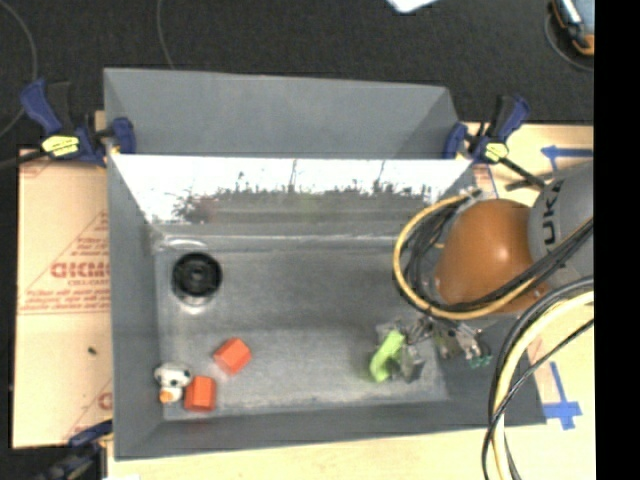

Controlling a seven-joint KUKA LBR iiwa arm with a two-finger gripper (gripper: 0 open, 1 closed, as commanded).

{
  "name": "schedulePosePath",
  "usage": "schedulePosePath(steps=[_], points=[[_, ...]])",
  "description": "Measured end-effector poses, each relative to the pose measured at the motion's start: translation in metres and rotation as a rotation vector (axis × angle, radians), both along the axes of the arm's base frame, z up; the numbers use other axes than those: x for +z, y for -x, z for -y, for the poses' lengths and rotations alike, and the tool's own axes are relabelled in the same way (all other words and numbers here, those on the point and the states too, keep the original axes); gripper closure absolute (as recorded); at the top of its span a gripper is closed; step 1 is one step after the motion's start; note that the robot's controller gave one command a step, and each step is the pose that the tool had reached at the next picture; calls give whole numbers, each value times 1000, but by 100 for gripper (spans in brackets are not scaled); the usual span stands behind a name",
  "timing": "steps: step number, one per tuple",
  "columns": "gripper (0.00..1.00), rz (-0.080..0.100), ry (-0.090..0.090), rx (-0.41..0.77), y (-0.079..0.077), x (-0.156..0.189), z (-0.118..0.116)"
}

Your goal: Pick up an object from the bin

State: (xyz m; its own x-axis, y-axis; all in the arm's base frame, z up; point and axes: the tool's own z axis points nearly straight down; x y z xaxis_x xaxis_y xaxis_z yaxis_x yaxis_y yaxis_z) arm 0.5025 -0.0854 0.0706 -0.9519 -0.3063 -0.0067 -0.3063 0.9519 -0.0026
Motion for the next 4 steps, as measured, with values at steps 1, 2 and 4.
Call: schedulePosePath(steps=[1, 2, 4], points=[[100, 0, 0, 0, 0, 0, 0], [100, 1, -1, 16, 11, 5, -11], [100, 4, -1, -18, 12, 45, 4]])
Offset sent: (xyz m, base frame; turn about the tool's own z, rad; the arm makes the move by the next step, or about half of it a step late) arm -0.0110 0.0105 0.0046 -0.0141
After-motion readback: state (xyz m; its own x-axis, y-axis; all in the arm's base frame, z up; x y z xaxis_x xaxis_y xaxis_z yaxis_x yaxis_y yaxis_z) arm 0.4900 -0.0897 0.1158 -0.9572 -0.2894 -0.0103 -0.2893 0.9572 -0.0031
